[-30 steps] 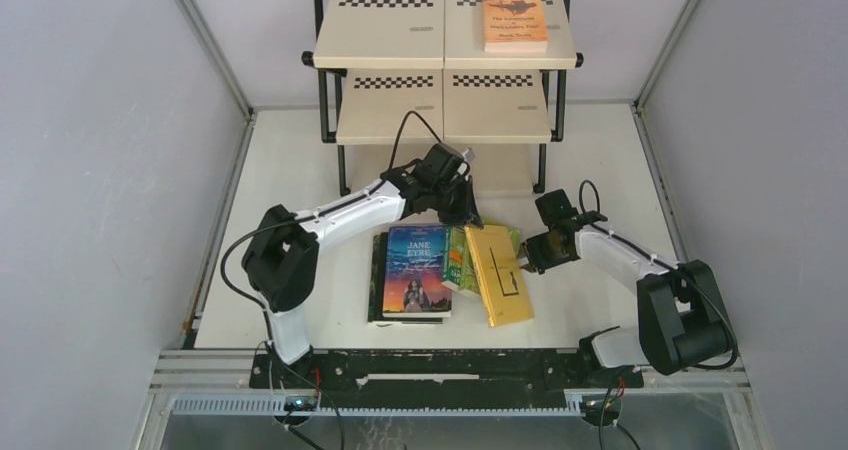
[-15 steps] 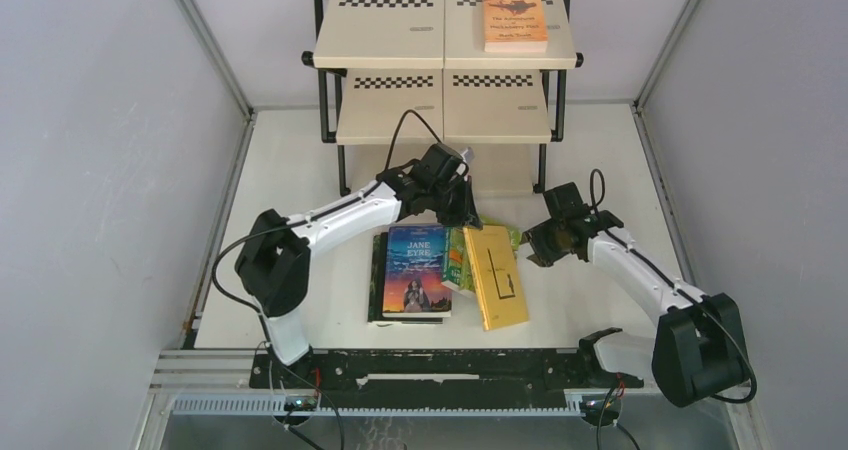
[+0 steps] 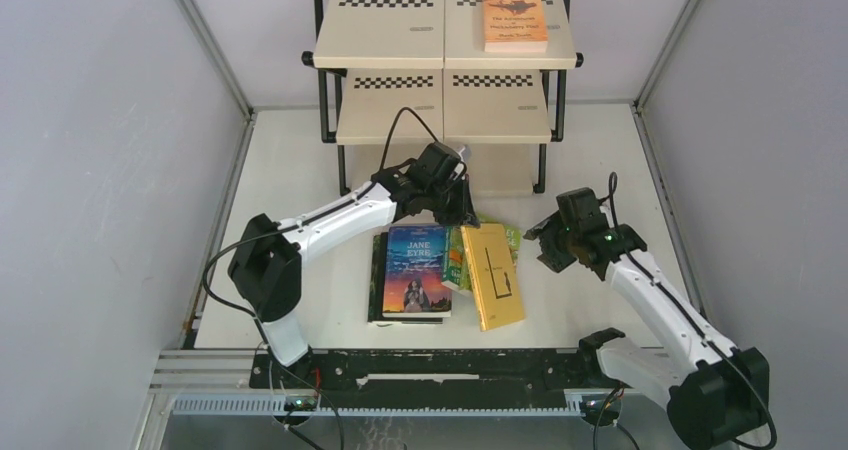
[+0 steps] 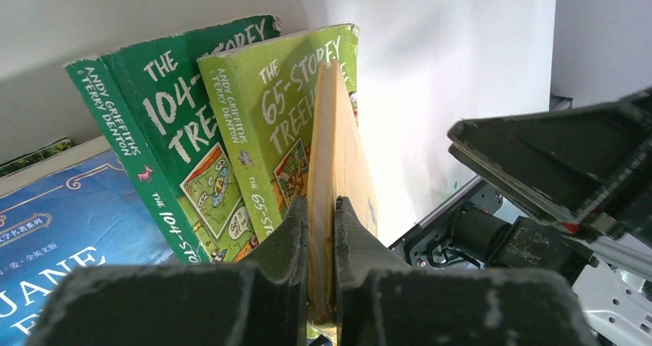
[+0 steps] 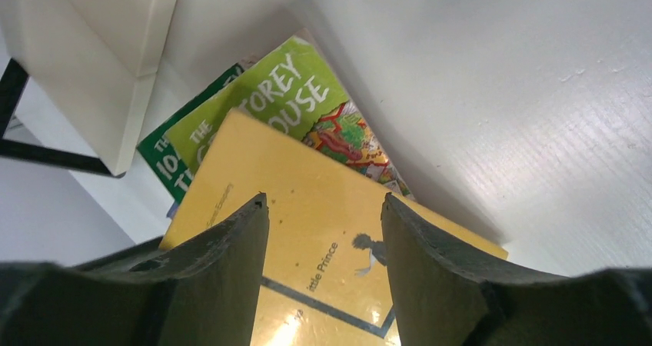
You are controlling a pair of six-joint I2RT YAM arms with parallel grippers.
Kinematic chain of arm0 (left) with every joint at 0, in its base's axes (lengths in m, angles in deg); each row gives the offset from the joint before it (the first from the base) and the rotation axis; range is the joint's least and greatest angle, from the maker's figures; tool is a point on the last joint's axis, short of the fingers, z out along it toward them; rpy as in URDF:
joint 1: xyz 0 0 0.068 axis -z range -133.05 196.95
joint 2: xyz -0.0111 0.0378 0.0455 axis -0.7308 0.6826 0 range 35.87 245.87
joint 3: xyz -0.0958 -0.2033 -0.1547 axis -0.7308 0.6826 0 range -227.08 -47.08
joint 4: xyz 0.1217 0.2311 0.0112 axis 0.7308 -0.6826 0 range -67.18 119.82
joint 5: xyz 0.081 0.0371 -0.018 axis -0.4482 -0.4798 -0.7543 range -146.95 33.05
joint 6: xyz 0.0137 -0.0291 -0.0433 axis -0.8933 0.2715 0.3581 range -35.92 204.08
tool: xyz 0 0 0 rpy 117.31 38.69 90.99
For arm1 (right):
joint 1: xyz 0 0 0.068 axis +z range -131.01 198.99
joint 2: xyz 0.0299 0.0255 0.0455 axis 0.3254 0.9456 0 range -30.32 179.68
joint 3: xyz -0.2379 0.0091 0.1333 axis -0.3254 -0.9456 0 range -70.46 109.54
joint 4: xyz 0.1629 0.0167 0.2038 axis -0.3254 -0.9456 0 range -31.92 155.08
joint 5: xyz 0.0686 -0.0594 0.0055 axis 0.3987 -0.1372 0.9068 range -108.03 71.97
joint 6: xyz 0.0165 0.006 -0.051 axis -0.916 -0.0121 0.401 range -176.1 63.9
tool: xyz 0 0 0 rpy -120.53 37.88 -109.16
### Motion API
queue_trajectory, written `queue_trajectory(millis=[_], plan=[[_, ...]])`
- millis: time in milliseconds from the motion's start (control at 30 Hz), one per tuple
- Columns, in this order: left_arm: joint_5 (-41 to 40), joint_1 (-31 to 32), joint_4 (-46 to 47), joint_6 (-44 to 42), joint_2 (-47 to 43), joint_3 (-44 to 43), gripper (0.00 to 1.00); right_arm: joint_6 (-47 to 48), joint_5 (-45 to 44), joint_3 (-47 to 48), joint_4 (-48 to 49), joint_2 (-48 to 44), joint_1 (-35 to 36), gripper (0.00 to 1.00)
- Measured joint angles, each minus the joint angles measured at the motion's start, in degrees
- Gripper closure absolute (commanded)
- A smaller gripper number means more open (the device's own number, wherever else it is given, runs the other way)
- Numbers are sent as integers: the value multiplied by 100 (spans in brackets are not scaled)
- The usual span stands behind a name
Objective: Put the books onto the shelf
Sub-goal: Pick up the book from the center of the board.
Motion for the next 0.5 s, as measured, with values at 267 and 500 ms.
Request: queue_trajectory(millis=[267,500], plan=[[-127,-13,-151,269,0,-4,100,17,188,-455,-57,-1019,85,37],[-236,-125,-199,702,4,-15,100,-109,389,-994,-341,-1810,275,37]])
